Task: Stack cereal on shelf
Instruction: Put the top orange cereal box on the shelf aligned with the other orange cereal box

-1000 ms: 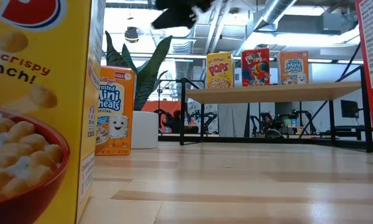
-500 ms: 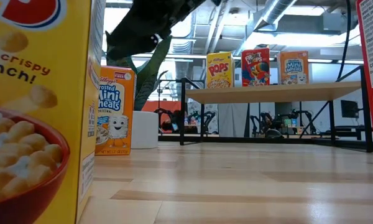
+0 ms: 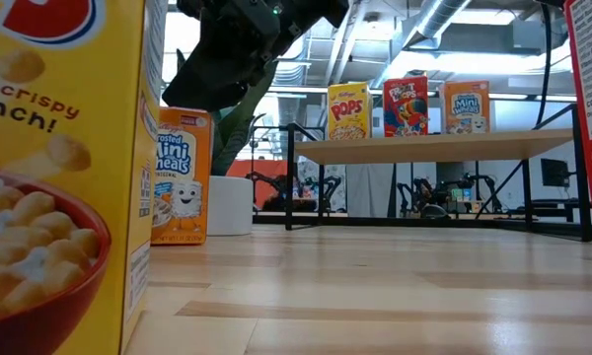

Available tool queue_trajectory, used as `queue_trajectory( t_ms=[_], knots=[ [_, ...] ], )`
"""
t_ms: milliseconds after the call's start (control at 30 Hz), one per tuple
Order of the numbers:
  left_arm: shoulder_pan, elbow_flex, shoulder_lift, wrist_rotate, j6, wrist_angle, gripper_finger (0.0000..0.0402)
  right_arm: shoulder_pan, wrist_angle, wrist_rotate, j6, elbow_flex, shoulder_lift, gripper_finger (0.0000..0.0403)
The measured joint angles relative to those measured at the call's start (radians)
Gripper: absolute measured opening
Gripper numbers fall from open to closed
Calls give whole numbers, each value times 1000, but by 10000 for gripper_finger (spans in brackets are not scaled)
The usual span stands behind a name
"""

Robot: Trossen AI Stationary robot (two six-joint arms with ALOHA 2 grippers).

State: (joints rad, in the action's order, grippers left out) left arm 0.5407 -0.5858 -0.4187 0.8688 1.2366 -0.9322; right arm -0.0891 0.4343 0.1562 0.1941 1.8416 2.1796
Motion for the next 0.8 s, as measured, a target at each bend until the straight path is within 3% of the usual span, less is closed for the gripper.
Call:
queue_trajectory(
  t_ms=[800],
  knots=[
    [0,0,0,2,2,-2,293,9,16,-23,-2,-3,-32,322]
  ],
)
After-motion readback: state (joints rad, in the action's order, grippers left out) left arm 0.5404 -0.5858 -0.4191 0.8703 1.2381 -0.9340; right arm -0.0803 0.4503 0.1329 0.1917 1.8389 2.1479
